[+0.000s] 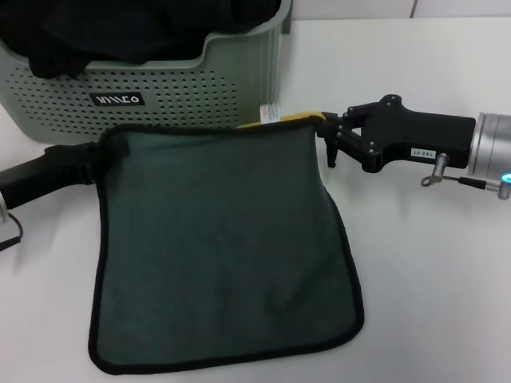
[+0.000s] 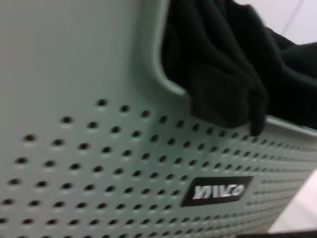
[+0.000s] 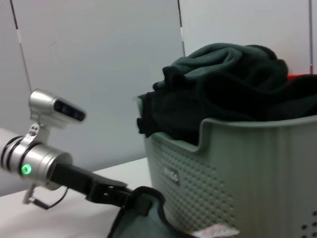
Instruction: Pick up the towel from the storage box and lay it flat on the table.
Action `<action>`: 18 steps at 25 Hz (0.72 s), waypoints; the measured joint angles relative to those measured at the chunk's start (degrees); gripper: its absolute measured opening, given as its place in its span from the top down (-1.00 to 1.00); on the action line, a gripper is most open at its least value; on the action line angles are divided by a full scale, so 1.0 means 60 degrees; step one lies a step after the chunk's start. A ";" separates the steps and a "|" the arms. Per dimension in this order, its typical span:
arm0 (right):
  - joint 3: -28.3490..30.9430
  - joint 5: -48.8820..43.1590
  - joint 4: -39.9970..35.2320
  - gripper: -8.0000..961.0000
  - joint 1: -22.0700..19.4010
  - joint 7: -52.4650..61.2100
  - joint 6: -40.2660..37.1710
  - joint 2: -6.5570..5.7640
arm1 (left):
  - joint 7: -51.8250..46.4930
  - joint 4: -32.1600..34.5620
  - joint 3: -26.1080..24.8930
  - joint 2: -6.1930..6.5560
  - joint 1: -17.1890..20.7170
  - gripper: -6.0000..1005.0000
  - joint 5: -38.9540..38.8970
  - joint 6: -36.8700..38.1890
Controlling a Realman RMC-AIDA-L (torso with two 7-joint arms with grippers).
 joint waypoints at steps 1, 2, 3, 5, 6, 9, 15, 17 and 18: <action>0.0004 0.0010 -0.0008 0.82 -0.0016 0.0009 0.0168 0.0019 | 0.0037 -0.0026 -0.0096 -0.0036 0.0030 0.94 -0.0012 -0.0116; -0.0004 0.0006 -0.0005 0.81 -0.0016 0.0066 0.0419 0.0037 | 0.0091 -0.0052 -0.0212 -0.0068 0.0068 0.94 -0.0015 -0.0232; -0.0075 -0.0033 0.0068 0.81 0.0064 0.0253 0.0884 0.0041 | 0.0212 -0.0083 -0.0538 -0.0165 0.0182 0.93 -0.0019 -0.0389; -0.0107 -0.0050 0.0106 0.80 0.0102 0.0346 0.1058 0.0041 | 0.0252 -0.0083 -0.0682 -0.0195 0.0233 0.85 -0.0020 -0.0409; -0.0127 -0.0046 0.0115 0.79 0.0105 0.0393 0.1144 0.0044 | 0.0255 -0.0081 -0.0789 -0.0219 0.0277 0.81 -0.0021 -0.0414; -0.0116 -0.0009 0.0048 0.68 0.0014 0.0422 0.1229 0.0055 | 0.0272 -0.0013 -0.0895 -0.0233 0.0350 0.68 -0.0019 -0.0401; -0.0079 0.0004 0.0012 0.24 -0.0083 0.0433 0.1114 0.0058 | 0.0486 0.0043 -0.0897 -0.0203 0.0374 0.32 -0.0007 -0.0086; -0.0062 0.0049 -0.0014 0.15 -0.0176 0.0362 0.0818 0.0051 | 0.0902 0.0056 -0.0917 -0.0196 0.0417 0.17 -0.0023 0.0408; -0.0063 0.0064 -0.0019 0.11 -0.0223 0.0184 0.0478 0.0040 | 0.1238 0.0057 -0.0933 -0.0192 0.0454 0.09 -0.0028 0.0840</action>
